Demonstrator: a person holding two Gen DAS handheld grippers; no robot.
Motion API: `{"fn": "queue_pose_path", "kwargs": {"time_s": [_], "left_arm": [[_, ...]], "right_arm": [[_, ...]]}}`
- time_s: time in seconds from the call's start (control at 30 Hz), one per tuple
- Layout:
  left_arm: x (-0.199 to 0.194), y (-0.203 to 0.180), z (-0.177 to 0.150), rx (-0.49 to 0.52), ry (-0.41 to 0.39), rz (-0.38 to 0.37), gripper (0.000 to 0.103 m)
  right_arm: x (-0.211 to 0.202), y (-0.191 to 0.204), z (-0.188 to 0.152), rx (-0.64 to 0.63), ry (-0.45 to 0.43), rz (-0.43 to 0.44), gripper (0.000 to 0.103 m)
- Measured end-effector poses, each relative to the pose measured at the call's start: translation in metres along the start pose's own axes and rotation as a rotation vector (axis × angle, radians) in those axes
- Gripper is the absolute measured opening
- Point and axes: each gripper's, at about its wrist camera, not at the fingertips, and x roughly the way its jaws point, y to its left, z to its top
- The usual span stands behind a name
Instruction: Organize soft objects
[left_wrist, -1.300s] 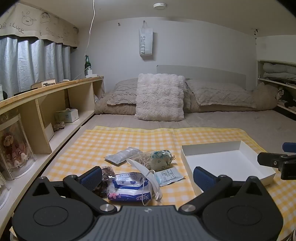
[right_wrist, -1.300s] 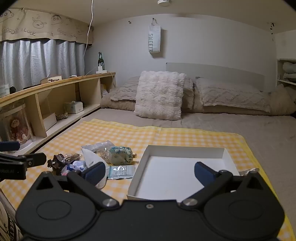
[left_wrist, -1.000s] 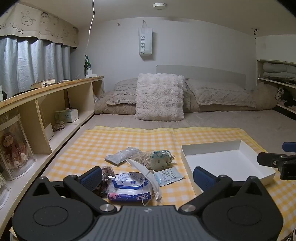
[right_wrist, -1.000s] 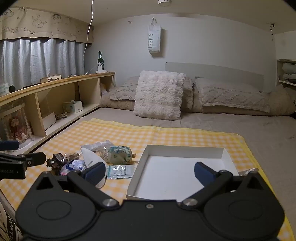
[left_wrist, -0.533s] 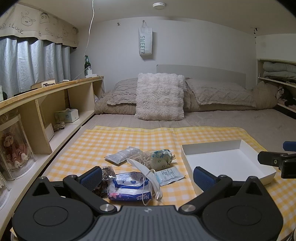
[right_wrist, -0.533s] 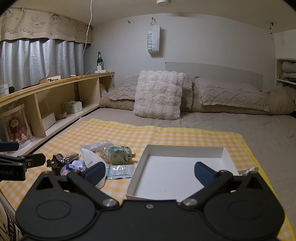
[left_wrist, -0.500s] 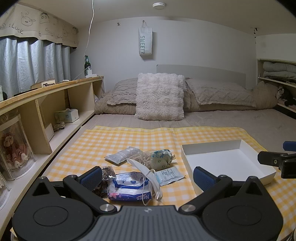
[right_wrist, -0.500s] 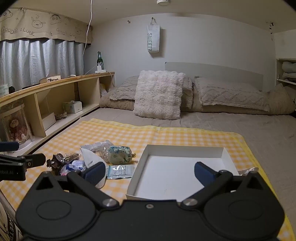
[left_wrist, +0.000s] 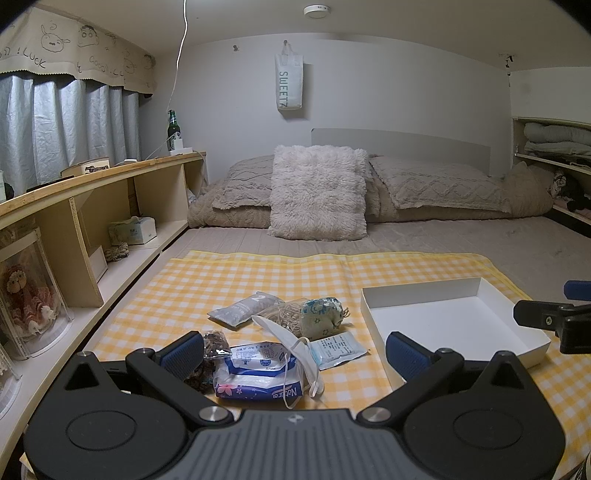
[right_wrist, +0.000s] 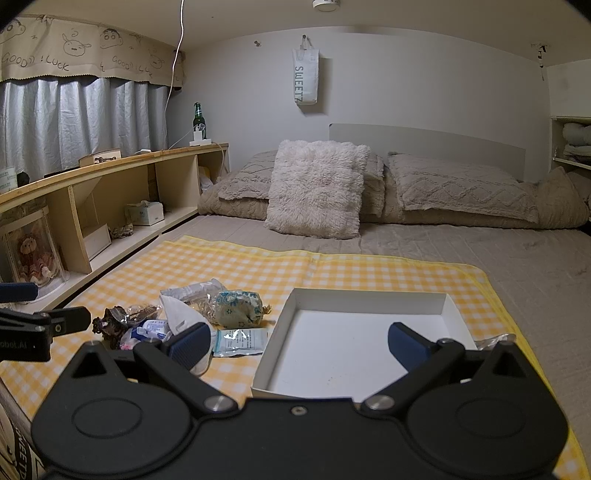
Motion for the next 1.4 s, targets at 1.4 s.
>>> {"fn": "queue_pose_path", "kwargs": {"time_s": [1.4], "left_arm": [[0.0,-0.0001,0.0,0.002,0.0,0.0,0.103]], "right_arm": [[0.0003,0.0006,0.0006,-0.001,0.002,-0.001,0.103]]}}
